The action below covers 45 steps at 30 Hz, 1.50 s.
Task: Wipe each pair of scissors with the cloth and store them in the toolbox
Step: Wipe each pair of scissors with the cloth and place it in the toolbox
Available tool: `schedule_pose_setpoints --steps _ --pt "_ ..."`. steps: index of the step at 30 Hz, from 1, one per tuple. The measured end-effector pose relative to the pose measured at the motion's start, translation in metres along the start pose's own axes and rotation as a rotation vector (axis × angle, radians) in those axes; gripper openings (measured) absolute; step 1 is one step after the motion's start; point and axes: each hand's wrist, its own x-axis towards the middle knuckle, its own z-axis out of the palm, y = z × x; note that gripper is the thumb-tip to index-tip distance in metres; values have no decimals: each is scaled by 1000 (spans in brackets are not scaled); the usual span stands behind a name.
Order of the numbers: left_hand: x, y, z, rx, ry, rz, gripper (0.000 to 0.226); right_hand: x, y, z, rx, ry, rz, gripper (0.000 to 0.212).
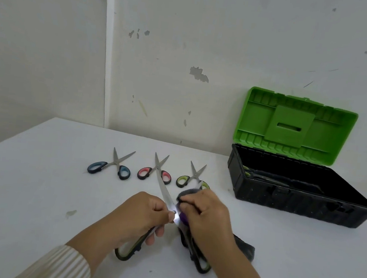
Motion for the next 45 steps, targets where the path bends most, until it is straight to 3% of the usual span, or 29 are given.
schedule_pose_setpoints --steps 3,7,10,15,18,22,26,29,31,35,38,40,45 --pt "1 -1 -1 31 25 9 37 1 1 3 20 -14 14 14" --pt "-1 1 1 22 -24 7 34 12 28 -18 172 261 309 16" --pt "1 1 -4 9 2 -1 37 3 21 -27 307 329 255 24" --pt "-1 1 -4 -11 14 13 30 -6 -3 -6 129 -57 -102 13" --pt "-1 2 -4 1 22 19 31 -1 2 -2 87 -8 -27 15" --pt "-2 2 -6 -30 6 13 31 -4 0 0 89 -63 -123 13" --pt "-3 2 -4 0 -54 31 30 8 12 -13 99 194 117 16" --pt "-4 4 -5 1 -38 27 33 9 21 -23 248 312 334 24" --pt "-3 4 -10 -19 22 23 33 5 22 -27 298 211 333 28" --pt "-2 3 -20 -97 78 -4 31 3 7 -27 162 -304 143 10" --pt "-1 1 -23 -126 42 -25 25 2 7 -20 140 -390 146 14" --pt "1 0 -28 -262 4 -92 27 2 9 -20 194 -337 192 14" --pt "9 -12 -47 -967 2 -215 59 2 10 -18 339 -195 327 21"
